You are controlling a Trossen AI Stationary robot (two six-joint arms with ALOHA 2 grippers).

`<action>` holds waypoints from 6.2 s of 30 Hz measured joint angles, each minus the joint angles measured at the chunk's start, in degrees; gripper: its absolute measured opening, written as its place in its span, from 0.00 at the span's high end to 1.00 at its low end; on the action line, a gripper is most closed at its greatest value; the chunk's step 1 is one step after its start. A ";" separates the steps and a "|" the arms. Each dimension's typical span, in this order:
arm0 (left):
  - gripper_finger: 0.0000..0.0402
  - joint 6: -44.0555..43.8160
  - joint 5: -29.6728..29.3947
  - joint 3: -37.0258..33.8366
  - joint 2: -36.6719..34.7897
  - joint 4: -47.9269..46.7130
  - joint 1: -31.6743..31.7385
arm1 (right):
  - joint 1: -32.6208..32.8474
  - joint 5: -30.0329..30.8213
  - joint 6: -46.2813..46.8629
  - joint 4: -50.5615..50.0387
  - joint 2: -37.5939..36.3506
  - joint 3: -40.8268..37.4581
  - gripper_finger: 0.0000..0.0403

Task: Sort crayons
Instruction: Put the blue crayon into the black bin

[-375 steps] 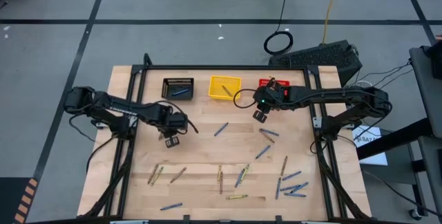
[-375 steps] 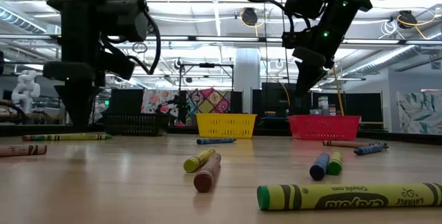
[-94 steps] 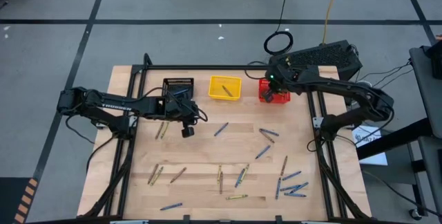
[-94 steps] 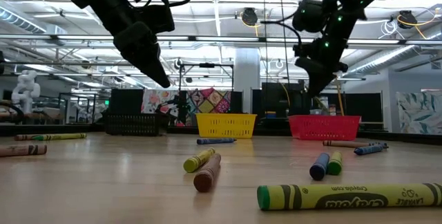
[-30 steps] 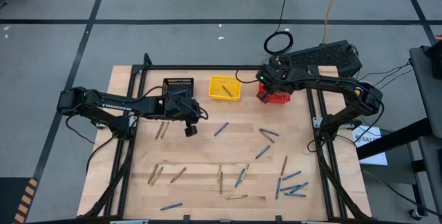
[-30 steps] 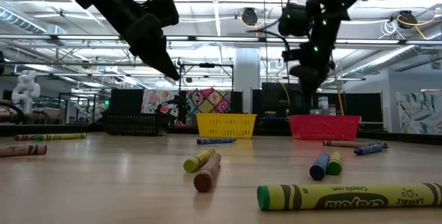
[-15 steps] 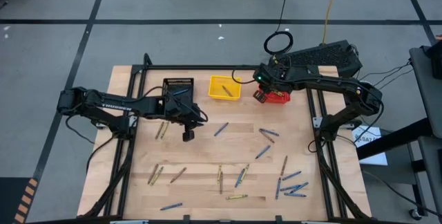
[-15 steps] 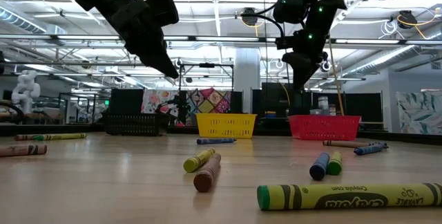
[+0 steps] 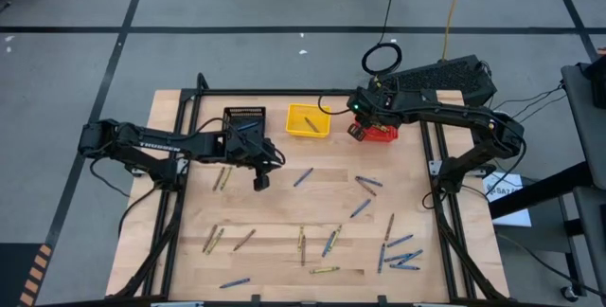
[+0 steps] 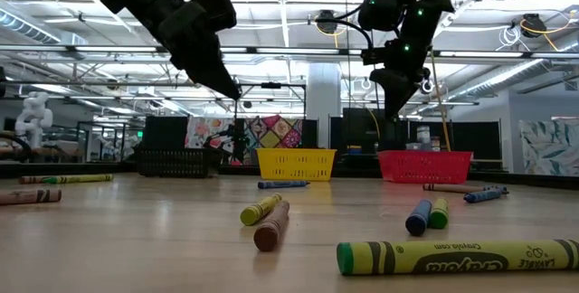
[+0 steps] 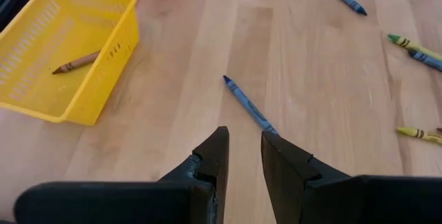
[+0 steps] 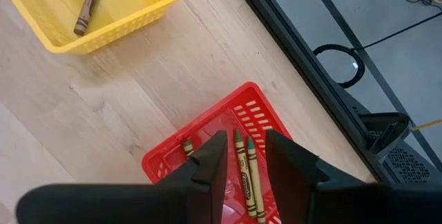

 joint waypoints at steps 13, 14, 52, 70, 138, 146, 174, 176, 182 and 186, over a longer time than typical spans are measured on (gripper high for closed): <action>0.78 0.06 -0.21 0.00 0.00 0.09 0.00 | 0.00 -0.07 -0.09 0.06 0.02 0.00 0.78; 0.78 0.08 -0.74 0.00 0.00 0.11 0.00 | 0.00 -0.08 -0.09 0.20 0.02 0.00 0.78; 0.71 0.15 -15.37 0.00 0.00 1.36 0.04 | 0.00 -0.35 -1.62 1.33 0.02 0.00 0.79; 0.56 1.66 -15.63 -0.06 0.00 4.23 0.00 | 0.00 -0.37 -1.62 1.33 0.02 0.00 0.79; 0.56 -13.50 -12.68 -0.02 6.10 31.09 3.01 | 0.00 -0.57 0.13 -0.90 0.04 0.02 0.79; 0.56 -12.51 5.37 -0.02 5.74 30.62 3.18 | 0.00 -0.57 0.13 -0.87 0.04 0.02 0.79; 0.56 -11.87 10.62 0.00 6.16 31.00 4.42 | 0.00 -0.57 1.36 -1.29 0.04 0.02 0.79; 0.56 -11.85 10.62 0.00 6.16 31.36 4.46 | 0.00 -0.57 1.36 -1.28 0.04 0.02 0.79; 0.56 -8.60 5.49 0.07 8.09 39.46 5.02 | 0.00 -0.57 1.36 -1.28 0.04 0.02 0.79; 0.56 -9.03 5.90 2.16 9.27 33.62 6.26 | -0.01 -0.60 0.35 -1.32 0.04 0.02 0.79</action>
